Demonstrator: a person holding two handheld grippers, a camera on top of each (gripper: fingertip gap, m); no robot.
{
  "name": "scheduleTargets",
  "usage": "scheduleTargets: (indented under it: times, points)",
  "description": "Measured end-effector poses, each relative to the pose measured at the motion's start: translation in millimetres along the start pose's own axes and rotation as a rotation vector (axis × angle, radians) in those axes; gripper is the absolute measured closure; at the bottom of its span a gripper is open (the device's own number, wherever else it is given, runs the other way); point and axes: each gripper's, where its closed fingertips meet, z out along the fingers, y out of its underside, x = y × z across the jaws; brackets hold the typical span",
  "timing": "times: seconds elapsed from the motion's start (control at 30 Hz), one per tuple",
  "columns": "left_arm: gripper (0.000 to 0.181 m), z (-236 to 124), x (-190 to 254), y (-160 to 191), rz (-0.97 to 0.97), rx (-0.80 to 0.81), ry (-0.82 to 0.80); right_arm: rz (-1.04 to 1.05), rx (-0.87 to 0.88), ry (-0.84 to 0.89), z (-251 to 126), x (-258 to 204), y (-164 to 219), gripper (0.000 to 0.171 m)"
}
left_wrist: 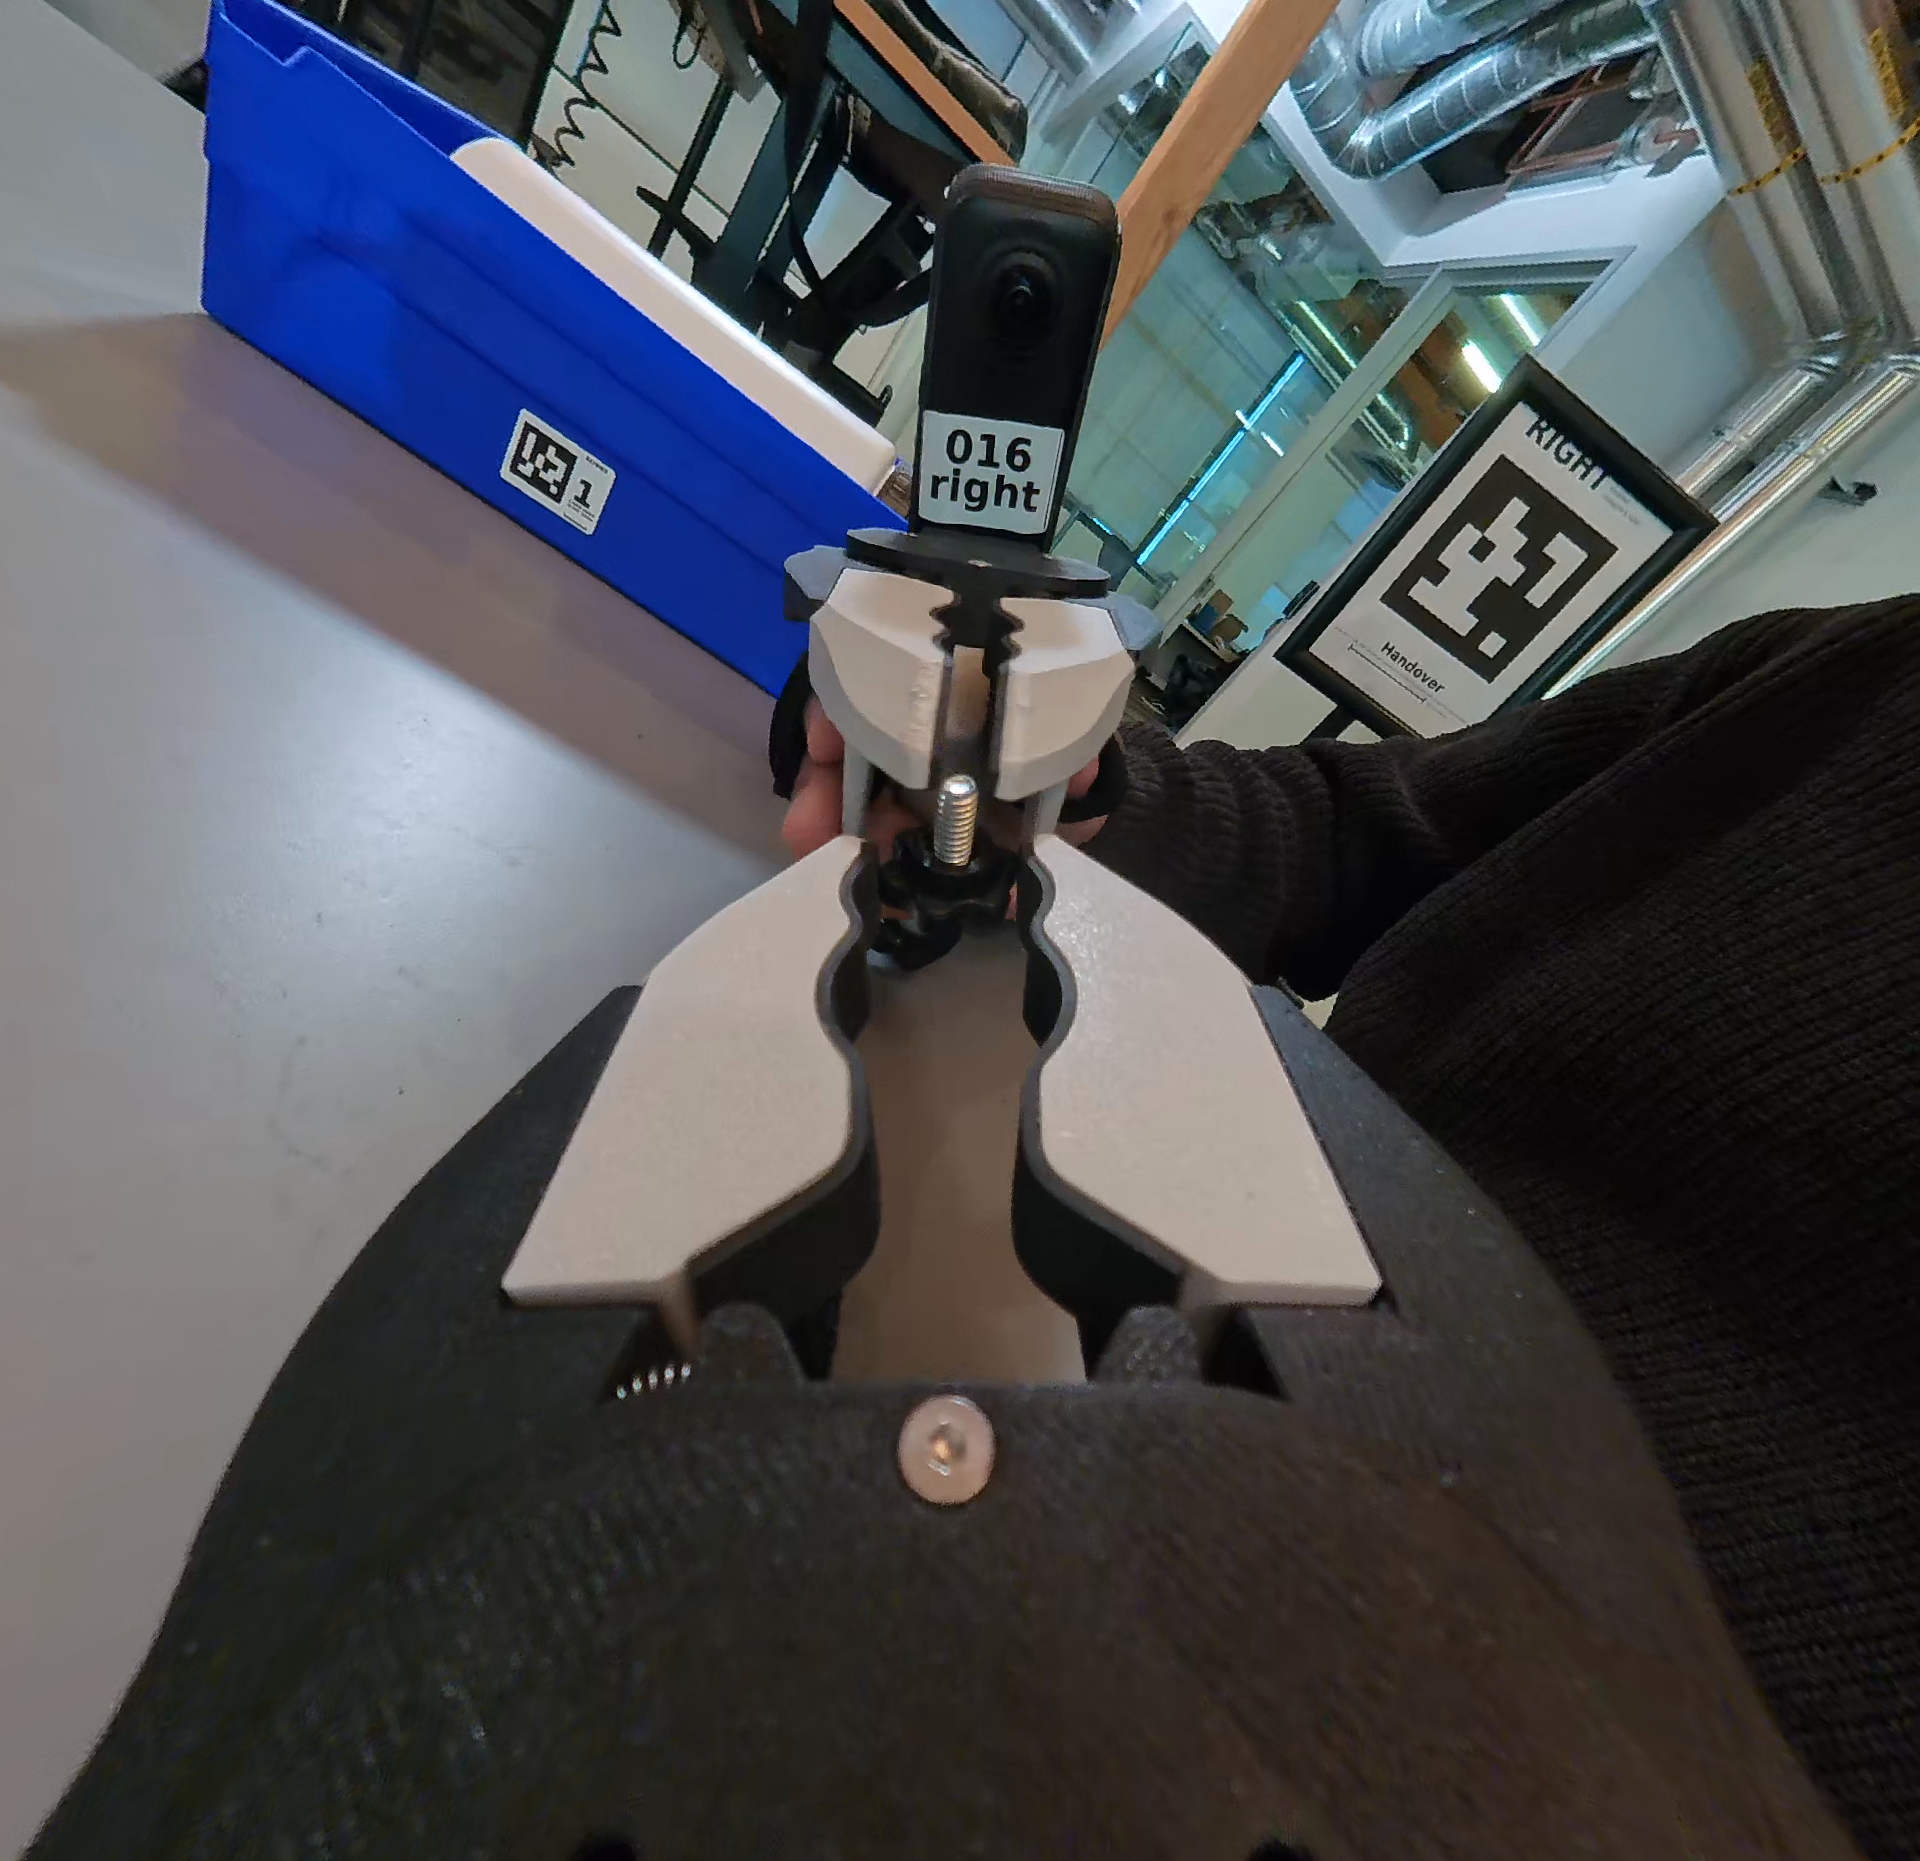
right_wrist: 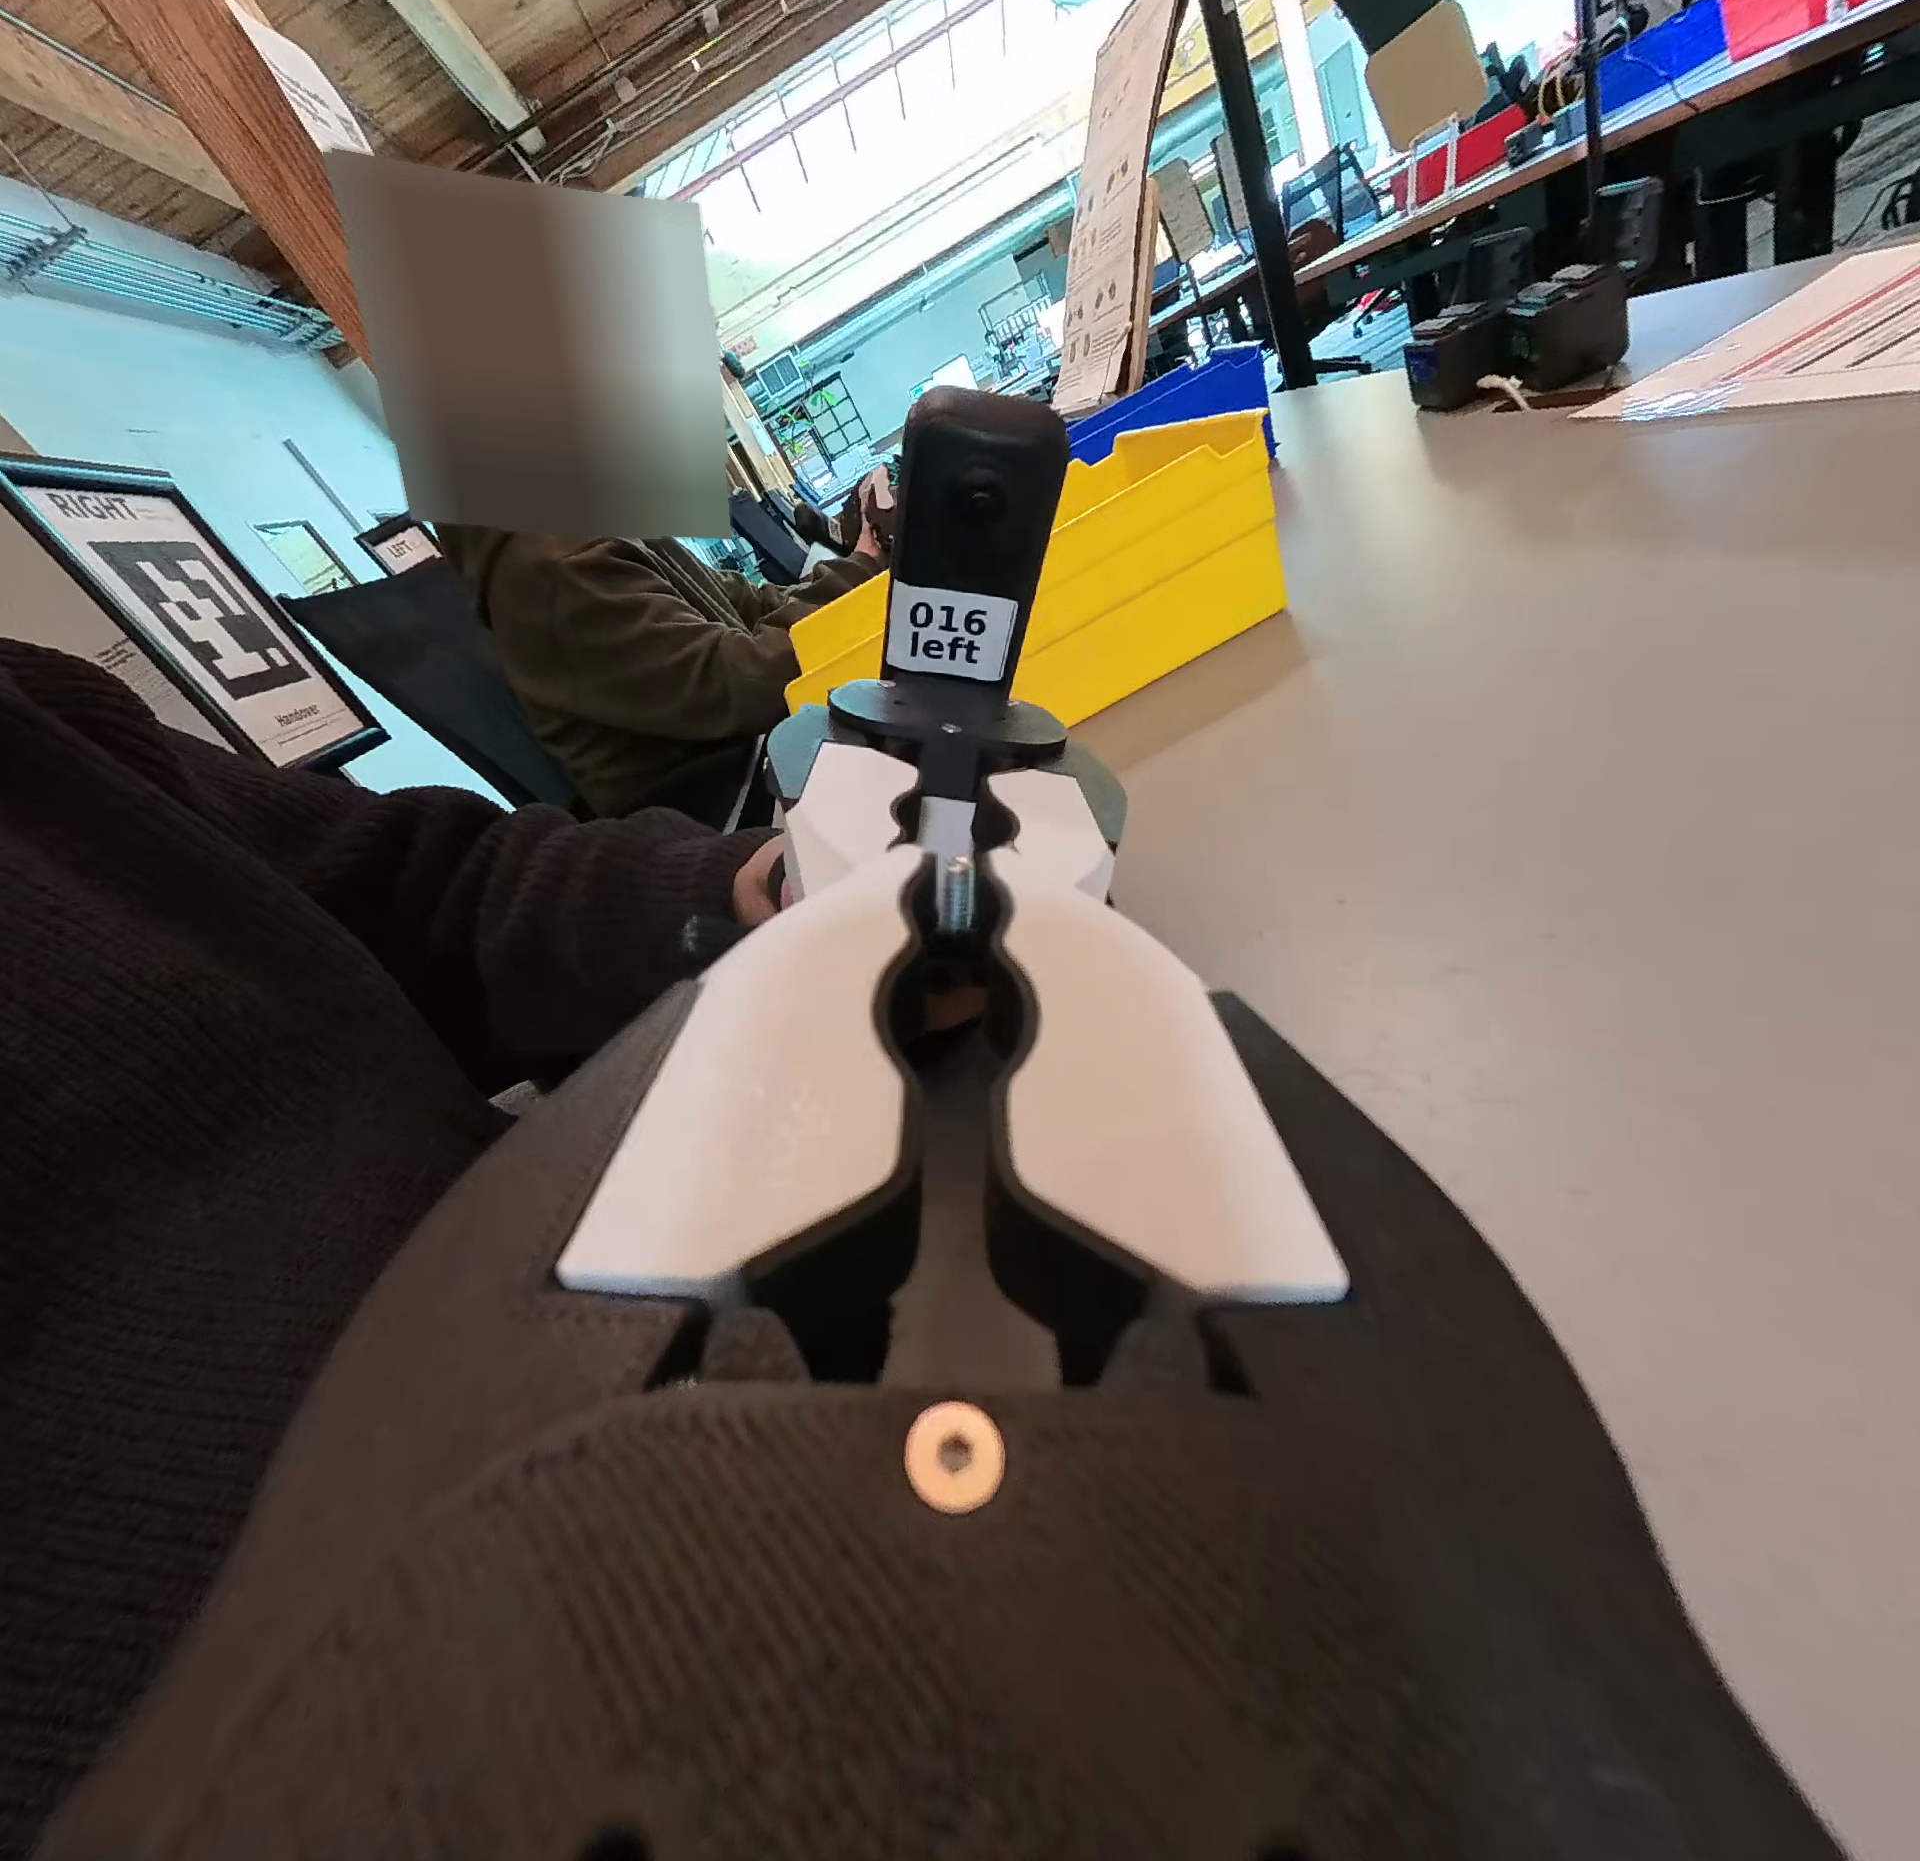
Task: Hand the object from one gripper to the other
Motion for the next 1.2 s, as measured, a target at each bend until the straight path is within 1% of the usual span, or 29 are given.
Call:
scheduleTargets:
  times: [0.07,0.23,0.77,0.83,0.9,1.03,1.1,1.2]
  points:
    - [0.156,-0.8,-0.7,-0.8,-0.007,0.006,-0.001,0.000,-0.010,0.004,1.1,0.9,1.7,0.154]
    - [0.155,-0.1,-1.4,1.0,-0.015,-0.004,-0.002,-0.037,-0.041,0.022,2.2,1.4,6.0,0.165]
    - [0.156,-1.2,-1.1,-1.1,-0.022,0.009,0.003,0.008,-0.025,0.004,-0.6,2.5,3.8,0.165]
    - [0.156,-0.4,-1.9,1.3,-0.018,-0.007,-0.004,0.022,-0.006,-0.003,-0.6,2.0,1.4,0.158]
    - [0.155,0.7,-1.8,3.5,-0.011,-0.022,-0.008,0.033,0.009,-0.002,-1.3,2.9,-0.6,0.156]
    - [0.155,1.3,-1.0,3.9,-0.006,-0.025,-0.006,0.042,-0.010,-0.009,-0.7,3.1,2.7,0.161]
    - [0.155,0.2,-1.1,1.8,-0.016,-0.010,-0.001,0.049,-0.038,-0.017,1.5,2.1,7.9,0.161]
    - [0.156,-1.4,-1.4,-0.5,-0.036,0.008,0.007,0.036,-0.047,-0.005,2.8,2.6,9.2,0.164]
